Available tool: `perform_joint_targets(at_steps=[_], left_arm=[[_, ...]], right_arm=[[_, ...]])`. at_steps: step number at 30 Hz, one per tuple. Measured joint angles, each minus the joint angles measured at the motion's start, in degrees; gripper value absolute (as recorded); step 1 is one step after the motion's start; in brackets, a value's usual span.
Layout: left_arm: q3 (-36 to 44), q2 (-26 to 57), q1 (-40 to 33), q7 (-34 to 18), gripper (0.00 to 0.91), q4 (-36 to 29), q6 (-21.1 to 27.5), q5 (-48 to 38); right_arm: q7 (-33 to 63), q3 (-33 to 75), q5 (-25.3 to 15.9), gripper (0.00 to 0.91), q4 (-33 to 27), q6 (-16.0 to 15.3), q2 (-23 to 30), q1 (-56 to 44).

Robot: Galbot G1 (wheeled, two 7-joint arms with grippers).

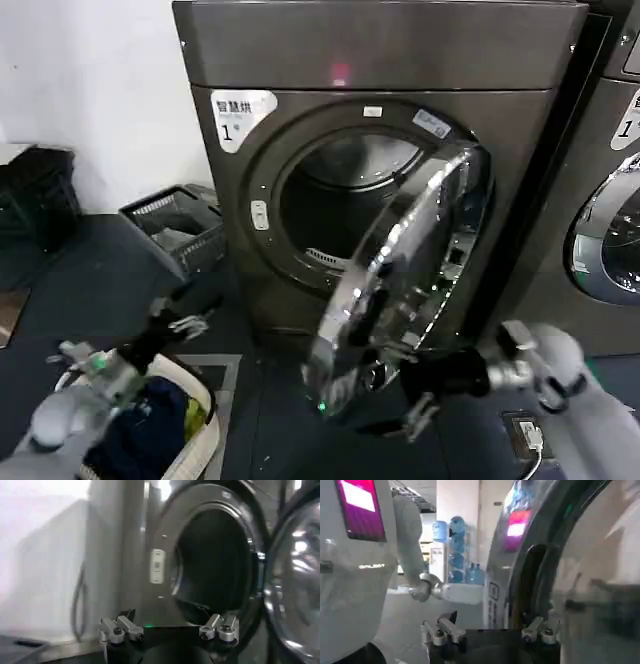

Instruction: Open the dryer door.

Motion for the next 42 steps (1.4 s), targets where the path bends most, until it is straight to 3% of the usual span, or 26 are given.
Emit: perform_joint_targets(at_steps=[6,13,17,23,28,35,42], left_arm=[[10.96,-0.73,-6.97,2.66,0.907,0.63,-0.26,-0.04],[23.39,-2.22,-14.81,4.95,0.907,0.94,-1.29,0.27],[29.25,-2.69,-17.9,4.83,0.907,-0.21,-1.16,0.09],[36.89,-2.53,-20.98,4.44,0.907,-2.02,-1.02,0.62],[42.97,-2.05,-22.89,3.38,0.907,-3.8,-1.13,1.26],[50.75,-5.11,-26.39,-1.51,0.907,-3.17,0.21,1.24],[57.87,-11.67,-31.7,-5.75,0.907,1.07,0.62,0.56]], right_arm=[[3.11,15.38,-0.74,0.907,-0.68,1.01,1.75,-9.55],[14.49,33.47,-0.86,0.907,2.31,1.73,6.79,-17.87],[25.57,43.09,-0.48,0.907,5.42,1.76,9.59,-21.44],[43.22,54.19,-3.22,0.907,8.81,0.23,13.5,-25.12],[52.85,60.88,-6.0,0.907,9.45,0.49,15.73,-27.27],[66.86,70.78,-6.49,0.907,11.22,-3.07,16.47,-30.45],[72.42,78.98,-8.4,0.907,10.34,-2.21,17.88,-34.0]])
